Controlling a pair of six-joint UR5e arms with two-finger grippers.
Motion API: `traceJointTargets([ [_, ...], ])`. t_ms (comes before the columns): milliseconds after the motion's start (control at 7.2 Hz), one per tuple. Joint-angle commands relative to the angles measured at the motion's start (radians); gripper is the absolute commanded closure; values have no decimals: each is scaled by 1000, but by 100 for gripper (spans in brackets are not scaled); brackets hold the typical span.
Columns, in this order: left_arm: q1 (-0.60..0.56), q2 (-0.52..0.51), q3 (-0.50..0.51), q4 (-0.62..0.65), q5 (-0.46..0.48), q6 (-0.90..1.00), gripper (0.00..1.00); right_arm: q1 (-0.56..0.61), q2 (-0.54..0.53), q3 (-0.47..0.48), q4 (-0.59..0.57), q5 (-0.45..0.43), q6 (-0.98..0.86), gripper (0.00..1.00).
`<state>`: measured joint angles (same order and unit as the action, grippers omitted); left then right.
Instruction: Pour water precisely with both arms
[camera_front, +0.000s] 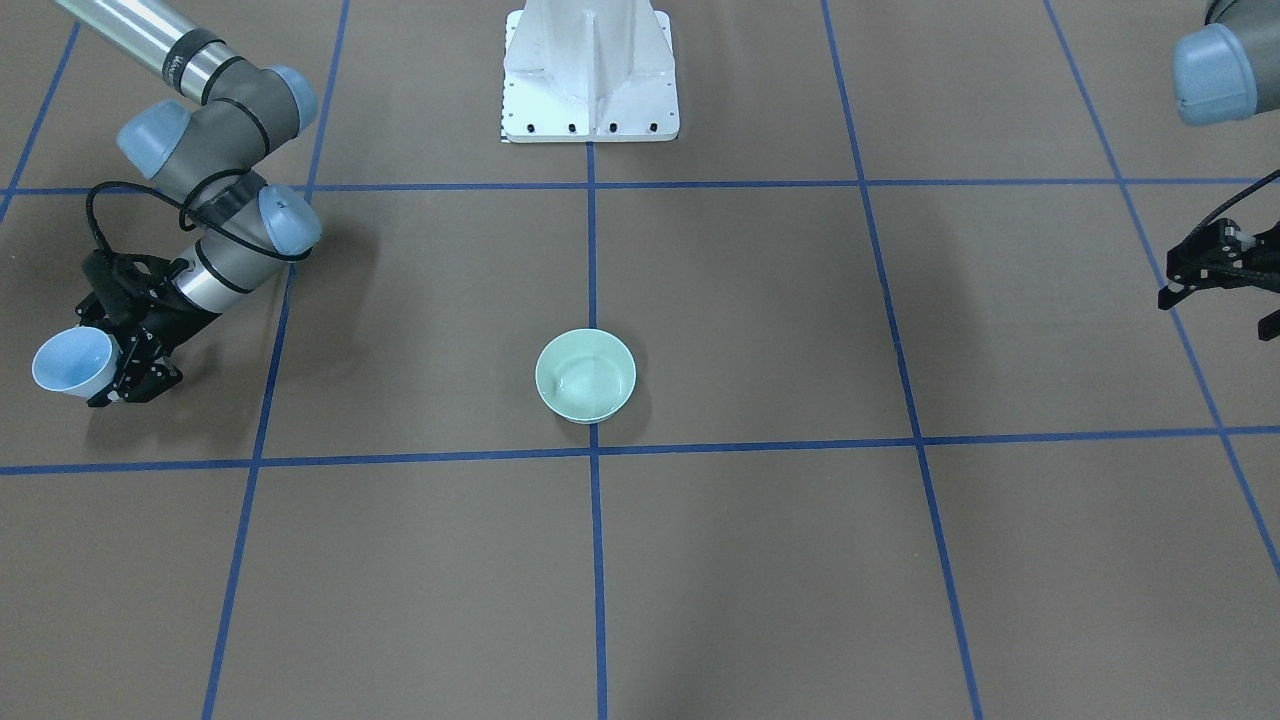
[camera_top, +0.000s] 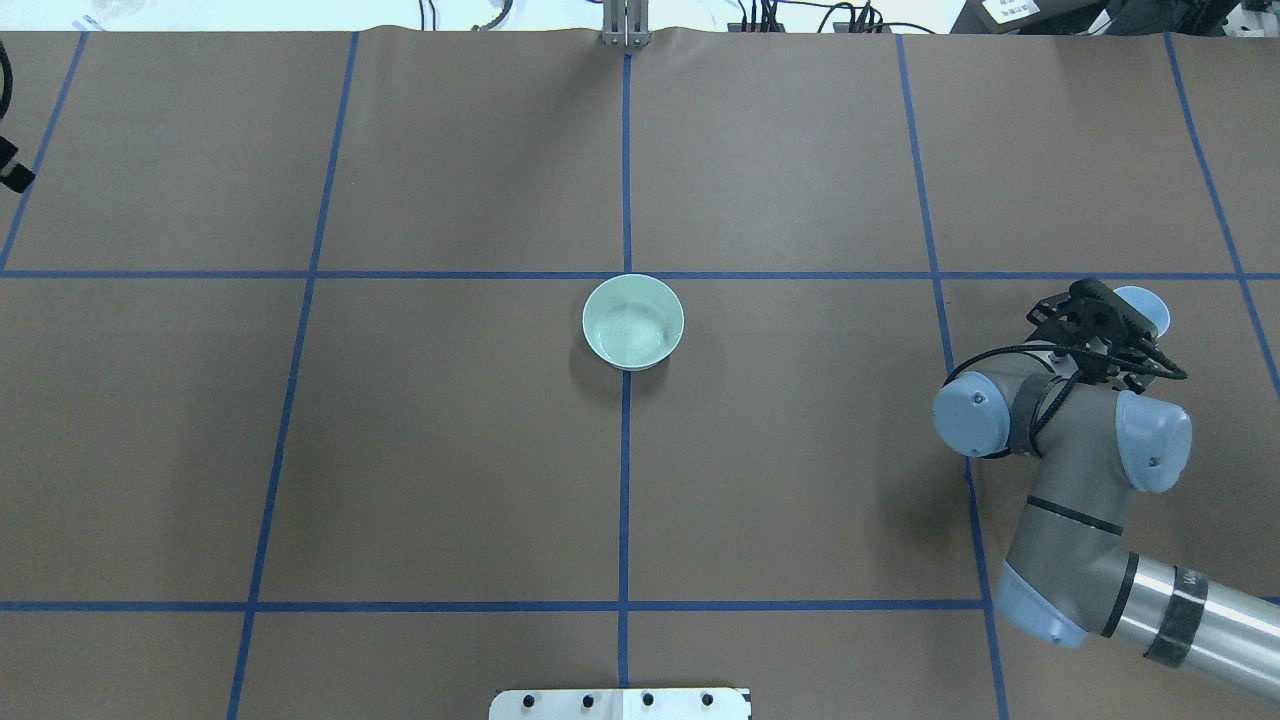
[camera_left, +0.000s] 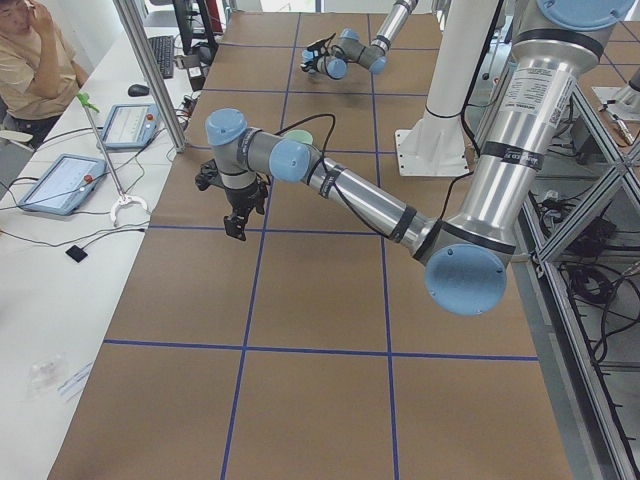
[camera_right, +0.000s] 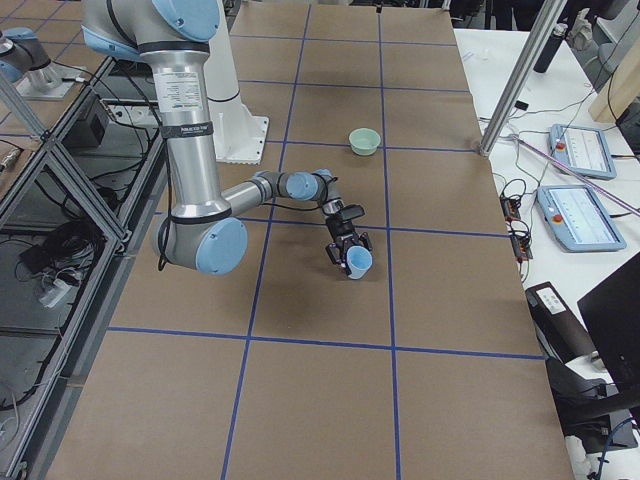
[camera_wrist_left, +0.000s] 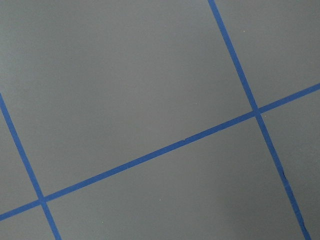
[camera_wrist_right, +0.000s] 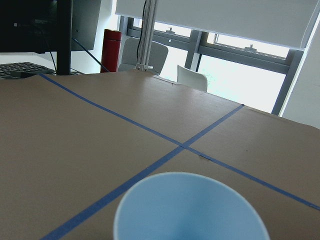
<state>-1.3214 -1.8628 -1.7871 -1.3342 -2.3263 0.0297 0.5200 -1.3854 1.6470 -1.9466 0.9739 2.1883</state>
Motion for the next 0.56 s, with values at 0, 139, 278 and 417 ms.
traceJointTargets([
  [0,1,1,0,0,-1,-4,0,35,-1,10,0,-47,-5,100],
  [139,-1,1,0,0,-1,-4,0,43,2,13,0,-93,-15,100],
  [278,-1,1,0,0,-1,-4,0,48,2,48,11,-107,-42,100],
  [417,-1,2,2,0,-1,-4,0,49,2,109,14,-125,-98,100],
])
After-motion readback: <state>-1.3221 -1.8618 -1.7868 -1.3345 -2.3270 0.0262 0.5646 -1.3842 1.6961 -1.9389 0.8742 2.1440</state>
